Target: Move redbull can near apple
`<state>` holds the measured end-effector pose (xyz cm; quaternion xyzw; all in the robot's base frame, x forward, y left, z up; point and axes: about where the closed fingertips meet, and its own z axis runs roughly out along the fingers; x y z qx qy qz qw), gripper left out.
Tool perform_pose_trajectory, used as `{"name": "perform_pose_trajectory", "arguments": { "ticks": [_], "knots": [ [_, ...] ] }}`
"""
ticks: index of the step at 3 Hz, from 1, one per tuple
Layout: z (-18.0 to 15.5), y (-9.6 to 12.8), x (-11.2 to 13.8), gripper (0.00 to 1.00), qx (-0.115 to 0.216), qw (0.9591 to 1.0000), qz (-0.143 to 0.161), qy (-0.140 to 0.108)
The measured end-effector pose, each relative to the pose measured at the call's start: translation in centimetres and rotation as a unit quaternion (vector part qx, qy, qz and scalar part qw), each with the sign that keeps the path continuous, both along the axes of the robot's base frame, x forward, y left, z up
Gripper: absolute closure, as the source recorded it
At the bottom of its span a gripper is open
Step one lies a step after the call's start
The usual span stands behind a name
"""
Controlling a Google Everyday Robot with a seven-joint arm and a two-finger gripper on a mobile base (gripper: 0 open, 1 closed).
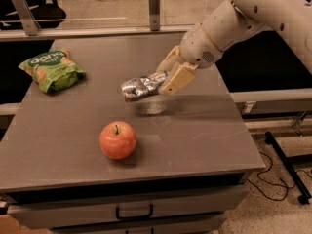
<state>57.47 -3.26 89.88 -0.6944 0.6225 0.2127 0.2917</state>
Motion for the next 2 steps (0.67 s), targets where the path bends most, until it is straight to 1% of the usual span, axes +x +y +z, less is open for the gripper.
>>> {"name": "perform_pose_trajectory", "arguments": {
  "ticks": [1, 2],
  "knots": [
    [-1.7, -0.6, -1.5, 0.83, -0.02, 0.9994, 0.022, 0.017],
    [-3.1, -0.6, -3.0, 0.59, -0.033, 0.998, 0.041, 0.034]
  ]
}}
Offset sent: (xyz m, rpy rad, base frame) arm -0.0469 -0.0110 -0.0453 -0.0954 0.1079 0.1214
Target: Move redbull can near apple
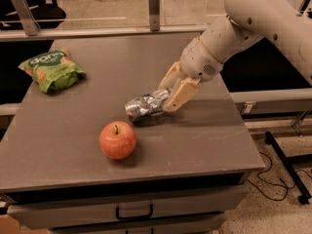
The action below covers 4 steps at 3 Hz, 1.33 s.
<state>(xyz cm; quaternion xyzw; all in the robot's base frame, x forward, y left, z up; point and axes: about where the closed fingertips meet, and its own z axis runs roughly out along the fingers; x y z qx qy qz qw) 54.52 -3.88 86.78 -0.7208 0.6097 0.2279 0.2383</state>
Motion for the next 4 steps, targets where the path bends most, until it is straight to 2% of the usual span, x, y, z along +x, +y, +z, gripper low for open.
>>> {"name": "perform_pose_trajectory", "arguments": {
  "ticks": [2, 3, 4],
  "knots": [
    [-0.9, 0.3, -2.0, 0.12, -0.009, 0.9994, 0.027, 0.02],
    [-0.8, 0.5, -2.9, 0.0, -0.009, 0.999, 0.037, 0.026],
    [-0.3, 0.0, -2.9, 0.0, -0.003, 0.9992, 0.031, 0.027]
  ]
}}
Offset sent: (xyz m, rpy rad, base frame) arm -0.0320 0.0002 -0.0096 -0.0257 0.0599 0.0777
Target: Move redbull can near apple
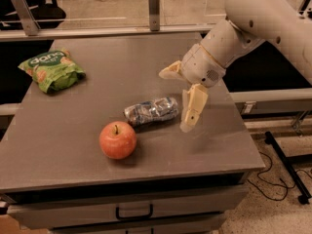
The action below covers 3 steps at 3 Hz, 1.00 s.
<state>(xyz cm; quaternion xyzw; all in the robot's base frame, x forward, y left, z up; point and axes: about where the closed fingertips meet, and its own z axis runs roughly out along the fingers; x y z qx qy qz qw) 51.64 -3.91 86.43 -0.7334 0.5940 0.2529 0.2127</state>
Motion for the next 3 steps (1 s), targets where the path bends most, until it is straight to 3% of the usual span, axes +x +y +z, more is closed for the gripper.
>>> {"name": "perform_pose_trajectory", "arguments": {
  "ticks": [1, 2, 3],
  "knots": [
    [2.0, -4.2, 2.9, 0.0, 0.022, 0.997, -0.07, -0.024],
    [7.0, -11.5, 6.5, 0.0, 0.017, 0.9778, -0.179, -0.108],
    [7.5, -11.5, 6.9, 0.0, 0.02, 0.9765, -0.181, -0.115]
  ]
}}
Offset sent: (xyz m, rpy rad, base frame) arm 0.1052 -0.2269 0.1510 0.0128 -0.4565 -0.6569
